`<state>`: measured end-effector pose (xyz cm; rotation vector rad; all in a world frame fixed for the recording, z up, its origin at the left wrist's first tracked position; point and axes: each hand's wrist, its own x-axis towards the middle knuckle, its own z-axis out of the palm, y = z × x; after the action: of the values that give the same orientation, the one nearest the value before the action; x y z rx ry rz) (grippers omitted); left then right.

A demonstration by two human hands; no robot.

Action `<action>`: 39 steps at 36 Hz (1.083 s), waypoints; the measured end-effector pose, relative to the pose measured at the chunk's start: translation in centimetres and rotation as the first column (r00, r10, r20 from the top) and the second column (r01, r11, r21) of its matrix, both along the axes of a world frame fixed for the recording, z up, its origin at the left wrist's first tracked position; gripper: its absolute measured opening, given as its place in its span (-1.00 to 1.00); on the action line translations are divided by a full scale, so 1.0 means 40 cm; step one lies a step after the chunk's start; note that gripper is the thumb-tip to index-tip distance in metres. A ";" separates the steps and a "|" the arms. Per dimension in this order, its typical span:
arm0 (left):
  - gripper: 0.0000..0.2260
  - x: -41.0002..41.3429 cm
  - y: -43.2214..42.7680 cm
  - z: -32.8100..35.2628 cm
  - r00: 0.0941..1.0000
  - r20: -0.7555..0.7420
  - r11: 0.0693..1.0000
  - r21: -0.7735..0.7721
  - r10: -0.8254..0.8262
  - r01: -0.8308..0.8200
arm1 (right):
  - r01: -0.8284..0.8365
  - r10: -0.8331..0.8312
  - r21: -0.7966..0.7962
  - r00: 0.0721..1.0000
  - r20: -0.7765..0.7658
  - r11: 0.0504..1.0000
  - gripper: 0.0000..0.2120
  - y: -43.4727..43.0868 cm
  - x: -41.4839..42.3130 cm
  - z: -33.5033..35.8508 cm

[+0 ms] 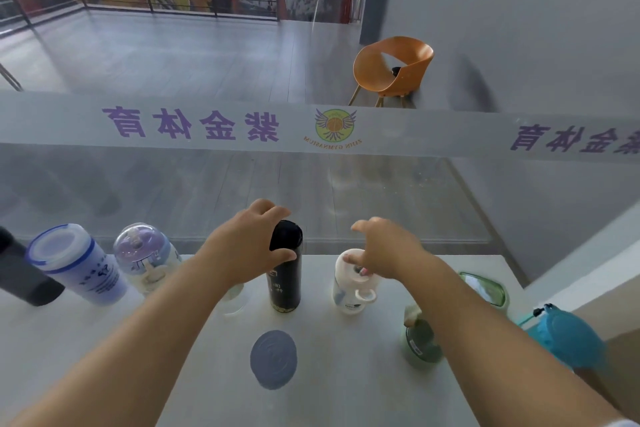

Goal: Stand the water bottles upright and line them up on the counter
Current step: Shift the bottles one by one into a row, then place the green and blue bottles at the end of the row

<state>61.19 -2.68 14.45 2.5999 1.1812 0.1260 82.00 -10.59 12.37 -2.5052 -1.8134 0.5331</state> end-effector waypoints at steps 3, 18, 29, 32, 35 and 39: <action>-0.54 -0.022 -0.023 0.033 1.000 -0.011 0.998 0.062 -0.004 0.005 | -0.014 0.014 0.035 1.000 -0.013 0.999 -0.45 -0.029 -0.017 0.054; -0.66 -0.058 -0.211 0.110 0.987 -0.022 0.978 0.136 -0.156 0.158 | 0.034 -0.032 0.050 0.999 -0.028 0.998 -0.52 -0.336 -0.087 0.225; -0.68 0.054 -0.339 0.073 0.959 0.050 0.955 0.115 -0.280 0.273 | 0.148 -0.144 0.090 0.988 -0.050 0.985 -0.47 -0.520 0.024 0.225; -0.68 0.109 -0.361 0.070 0.957 0.048 0.954 0.111 -0.287 0.280 | 0.158 -0.153 0.097 0.987 -0.058 0.983 -0.45 -0.546 0.084 0.214; -0.68 0.175 -0.378 0.062 0.961 0.078 0.962 0.093 -0.266 0.259 | 0.159 -0.154 0.101 0.986 -0.057 0.982 -0.45 -0.566 0.153 0.205; -0.70 0.265 -0.395 0.039 0.966 0.143 0.977 0.041 -0.214 0.210 | 0.163 -0.154 0.101 0.984 -0.091 0.982 -0.47 -0.586 0.254 0.188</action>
<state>71.77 -18.46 16.02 2.6667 0.8510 0.2835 92.15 -34.04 19.88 -2.4873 -1.5537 0.5106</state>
